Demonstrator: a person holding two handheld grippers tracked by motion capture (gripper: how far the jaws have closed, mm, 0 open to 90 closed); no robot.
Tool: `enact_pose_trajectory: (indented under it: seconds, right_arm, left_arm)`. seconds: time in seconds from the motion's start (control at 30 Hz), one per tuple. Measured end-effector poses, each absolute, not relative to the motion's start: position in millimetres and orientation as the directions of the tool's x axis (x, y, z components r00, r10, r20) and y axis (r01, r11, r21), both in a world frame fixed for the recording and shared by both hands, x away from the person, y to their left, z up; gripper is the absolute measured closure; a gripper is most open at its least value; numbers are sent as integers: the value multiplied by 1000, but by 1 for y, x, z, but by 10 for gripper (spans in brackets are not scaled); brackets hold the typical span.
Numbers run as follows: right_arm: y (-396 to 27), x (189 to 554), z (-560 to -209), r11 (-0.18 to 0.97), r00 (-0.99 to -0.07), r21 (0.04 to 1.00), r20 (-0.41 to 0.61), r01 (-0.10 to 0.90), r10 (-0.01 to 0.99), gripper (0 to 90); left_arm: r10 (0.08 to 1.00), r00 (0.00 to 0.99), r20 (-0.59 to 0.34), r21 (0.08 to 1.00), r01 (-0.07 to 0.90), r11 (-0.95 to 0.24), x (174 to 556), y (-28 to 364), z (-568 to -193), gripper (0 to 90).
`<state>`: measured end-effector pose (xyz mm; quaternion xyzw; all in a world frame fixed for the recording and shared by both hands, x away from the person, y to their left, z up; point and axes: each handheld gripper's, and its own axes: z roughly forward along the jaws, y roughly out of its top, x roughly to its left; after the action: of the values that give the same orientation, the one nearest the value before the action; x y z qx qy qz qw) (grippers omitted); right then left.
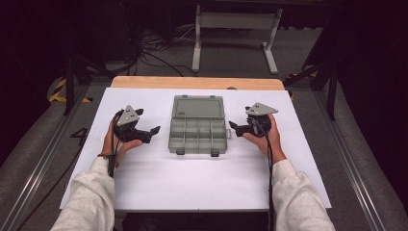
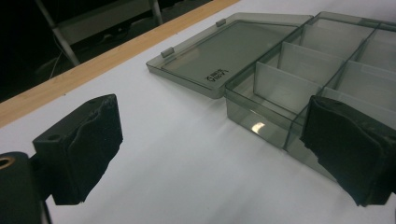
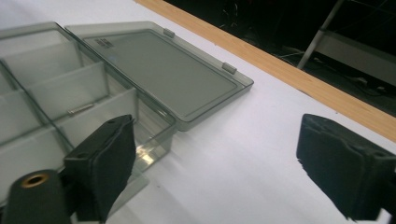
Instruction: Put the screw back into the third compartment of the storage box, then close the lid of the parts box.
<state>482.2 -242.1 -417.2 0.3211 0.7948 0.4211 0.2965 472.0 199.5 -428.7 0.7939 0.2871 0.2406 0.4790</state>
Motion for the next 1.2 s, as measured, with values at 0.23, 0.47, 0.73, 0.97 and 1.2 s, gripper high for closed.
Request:
enact_pose_trajectory:
  seconds: [0.23, 0.47, 0.73, 0.97, 1.2]
  right_arm:
    - [-249, 503, -414, 371, -573, 866, -124, 336, 810, 156]
    - [-245, 519, -412, 389, -571, 852, -136, 349, 810, 185]
    - [-240, 528, -416, 399, -594, 840, -117, 369, 796, 301]
    - [-234, 535, -422, 439, -602, 806, -133, 397, 787, 498]
    - [-228, 544, -432, 487, -635, 758, -127, 434, 762, 778]
  left_arm:
    - [689, 717, 103, 888, 246, -388, 487, 191, -428, 85]
    - [699, 709, 99, 880, 266, -394, 501, 185, -424, 99]
    - [702, 704, 105, 862, 287, -417, 513, 178, -423, 117]
    - [706, 697, 125, 788, 362, -497, 529, 162, -433, 208]
    - [694, 708, 131, 755, 382, -533, 542, 150, -438, 430]
